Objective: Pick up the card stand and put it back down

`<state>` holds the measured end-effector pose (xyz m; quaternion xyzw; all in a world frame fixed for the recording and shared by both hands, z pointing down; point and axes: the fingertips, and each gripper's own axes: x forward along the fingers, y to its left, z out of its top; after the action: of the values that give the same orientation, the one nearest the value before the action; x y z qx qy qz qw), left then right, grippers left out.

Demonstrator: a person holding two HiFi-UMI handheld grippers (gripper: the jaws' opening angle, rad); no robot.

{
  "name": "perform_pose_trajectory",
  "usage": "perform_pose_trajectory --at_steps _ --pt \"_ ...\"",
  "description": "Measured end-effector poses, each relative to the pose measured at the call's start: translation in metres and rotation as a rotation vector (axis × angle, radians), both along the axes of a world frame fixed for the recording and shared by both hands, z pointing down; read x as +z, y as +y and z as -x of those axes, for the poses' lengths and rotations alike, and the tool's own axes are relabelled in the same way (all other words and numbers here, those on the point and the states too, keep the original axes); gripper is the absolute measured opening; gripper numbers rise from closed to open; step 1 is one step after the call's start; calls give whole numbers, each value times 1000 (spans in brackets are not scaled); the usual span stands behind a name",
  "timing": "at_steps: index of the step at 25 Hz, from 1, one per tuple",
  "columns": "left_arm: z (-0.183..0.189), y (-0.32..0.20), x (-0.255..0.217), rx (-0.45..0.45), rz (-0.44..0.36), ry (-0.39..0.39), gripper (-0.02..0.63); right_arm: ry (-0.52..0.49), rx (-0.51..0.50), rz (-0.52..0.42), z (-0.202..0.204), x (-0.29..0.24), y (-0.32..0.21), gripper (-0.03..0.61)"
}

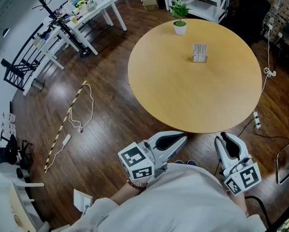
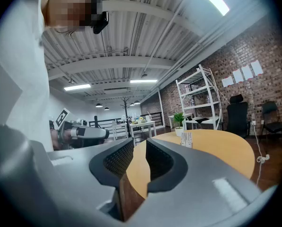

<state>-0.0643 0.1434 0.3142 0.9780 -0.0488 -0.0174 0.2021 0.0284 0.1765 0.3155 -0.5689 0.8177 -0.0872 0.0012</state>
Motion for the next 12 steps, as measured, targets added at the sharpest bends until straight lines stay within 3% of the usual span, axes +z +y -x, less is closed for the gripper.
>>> perform_pose_trajectory --at_steps 8,12 --pt "25 -43 8 -10 -18 -7 -17 5 42 -32 -9 10 -46 87" --pt "24 -71 20 -36 32 -10 -17 22 26 -24 -32 28 -80 139"
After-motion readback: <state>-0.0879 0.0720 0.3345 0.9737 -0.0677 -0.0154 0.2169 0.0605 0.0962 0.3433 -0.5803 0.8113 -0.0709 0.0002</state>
